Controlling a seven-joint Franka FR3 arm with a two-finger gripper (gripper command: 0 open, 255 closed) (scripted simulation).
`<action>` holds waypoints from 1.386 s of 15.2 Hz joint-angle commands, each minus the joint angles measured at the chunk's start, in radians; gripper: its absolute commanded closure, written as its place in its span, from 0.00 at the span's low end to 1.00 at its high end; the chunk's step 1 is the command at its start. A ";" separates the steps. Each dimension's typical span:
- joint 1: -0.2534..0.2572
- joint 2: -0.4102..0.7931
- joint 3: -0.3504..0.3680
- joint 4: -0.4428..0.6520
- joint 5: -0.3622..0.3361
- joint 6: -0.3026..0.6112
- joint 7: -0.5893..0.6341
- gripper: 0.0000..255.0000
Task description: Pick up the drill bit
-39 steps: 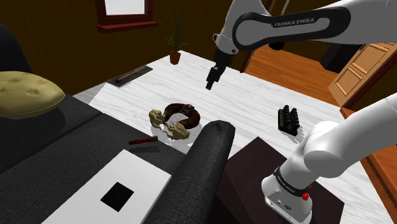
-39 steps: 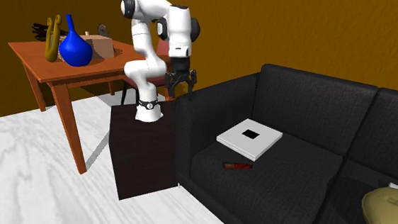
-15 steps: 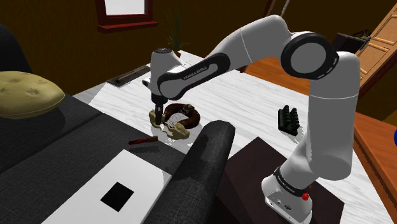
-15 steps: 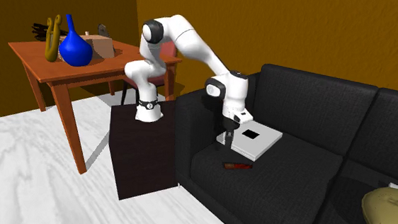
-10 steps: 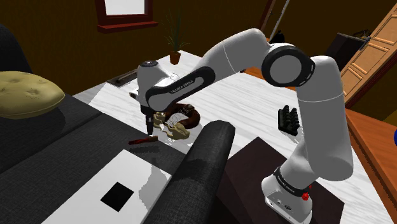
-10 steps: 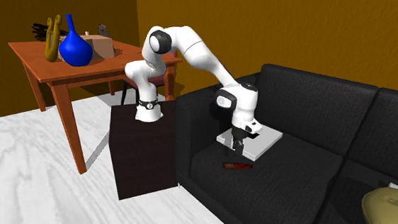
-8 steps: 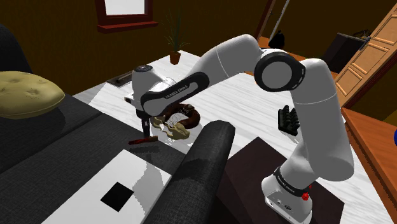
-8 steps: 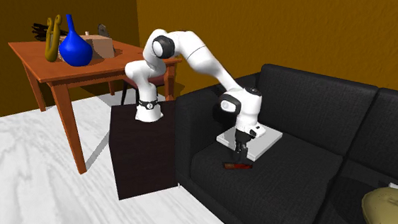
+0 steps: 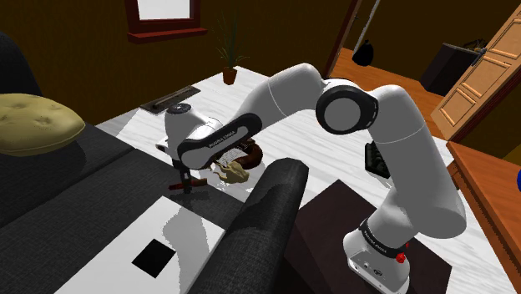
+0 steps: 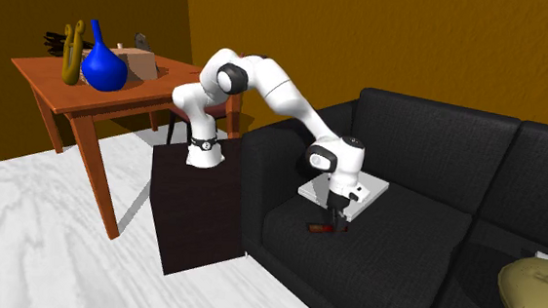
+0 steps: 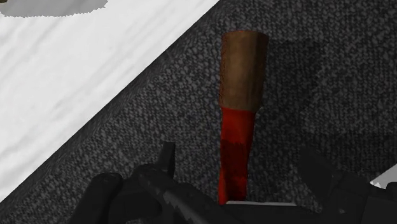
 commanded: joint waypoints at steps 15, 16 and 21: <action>0.002 0.018 -0.002 0.008 -0.004 0.010 0.002 1.00; 0.000 0.007 0.000 0.004 -0.002 0.004 0.001 1.00; -0.006 -0.043 0.009 -0.012 0.006 -0.031 -0.004 1.00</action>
